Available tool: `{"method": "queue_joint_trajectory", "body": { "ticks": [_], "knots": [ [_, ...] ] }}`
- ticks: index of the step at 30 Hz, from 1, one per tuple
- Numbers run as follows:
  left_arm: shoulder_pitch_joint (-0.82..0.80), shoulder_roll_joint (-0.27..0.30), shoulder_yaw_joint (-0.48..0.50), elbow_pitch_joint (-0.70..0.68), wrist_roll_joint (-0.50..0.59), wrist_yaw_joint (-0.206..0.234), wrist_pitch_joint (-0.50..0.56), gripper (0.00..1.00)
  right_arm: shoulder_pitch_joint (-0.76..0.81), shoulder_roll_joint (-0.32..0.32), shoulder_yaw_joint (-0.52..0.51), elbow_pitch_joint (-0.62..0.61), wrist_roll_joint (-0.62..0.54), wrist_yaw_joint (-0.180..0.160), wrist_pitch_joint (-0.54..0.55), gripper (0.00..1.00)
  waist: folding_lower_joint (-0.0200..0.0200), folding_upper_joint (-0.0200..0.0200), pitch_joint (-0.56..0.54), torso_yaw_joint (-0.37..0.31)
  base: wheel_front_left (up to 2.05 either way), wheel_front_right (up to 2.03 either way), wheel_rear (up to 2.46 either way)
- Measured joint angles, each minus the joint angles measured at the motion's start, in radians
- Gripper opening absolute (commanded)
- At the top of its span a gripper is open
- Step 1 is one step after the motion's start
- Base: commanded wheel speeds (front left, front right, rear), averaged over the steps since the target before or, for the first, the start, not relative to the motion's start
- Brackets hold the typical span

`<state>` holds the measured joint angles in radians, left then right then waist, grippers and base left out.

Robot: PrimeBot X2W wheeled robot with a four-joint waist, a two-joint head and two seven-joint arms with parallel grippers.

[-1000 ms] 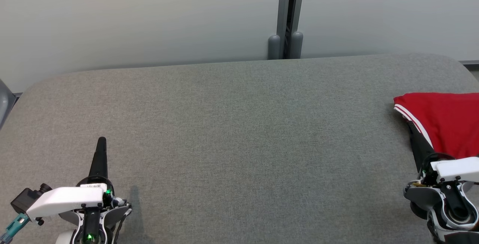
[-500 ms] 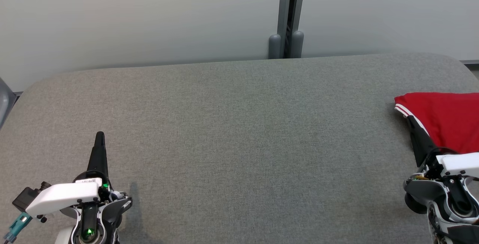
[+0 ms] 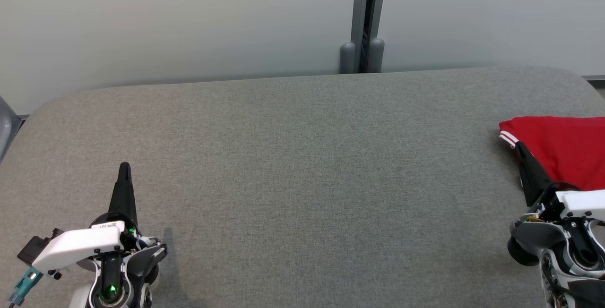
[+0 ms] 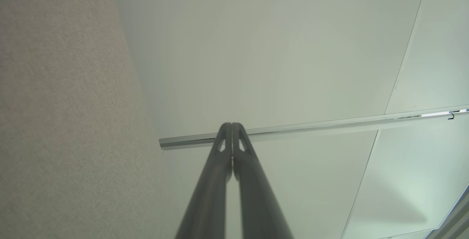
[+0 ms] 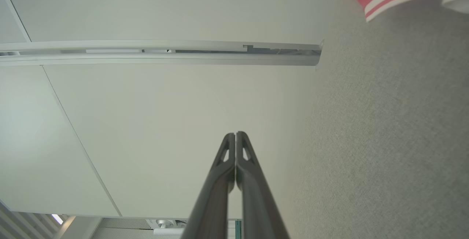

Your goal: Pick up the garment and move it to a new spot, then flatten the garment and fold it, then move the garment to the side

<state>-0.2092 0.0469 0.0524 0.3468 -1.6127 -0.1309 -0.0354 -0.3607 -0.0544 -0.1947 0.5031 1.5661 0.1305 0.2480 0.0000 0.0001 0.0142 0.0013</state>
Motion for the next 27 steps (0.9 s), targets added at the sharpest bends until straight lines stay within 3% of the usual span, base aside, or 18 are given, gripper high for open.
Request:
{"method": "queue_joint_trajectory", "body": {
  "ticks": [27],
  "knots": [
    [0.0, 0.0, 0.0, 0.0, 0.0, 0.0, 0.0, 0.0, 0.0, 0.0, 0.0, 0.0, 0.0, 0.0, 0.002, 0.0, 0.0, 0.0, 0.0, 0.0, 0.0, 0.0, 0.0]
  ]
}}
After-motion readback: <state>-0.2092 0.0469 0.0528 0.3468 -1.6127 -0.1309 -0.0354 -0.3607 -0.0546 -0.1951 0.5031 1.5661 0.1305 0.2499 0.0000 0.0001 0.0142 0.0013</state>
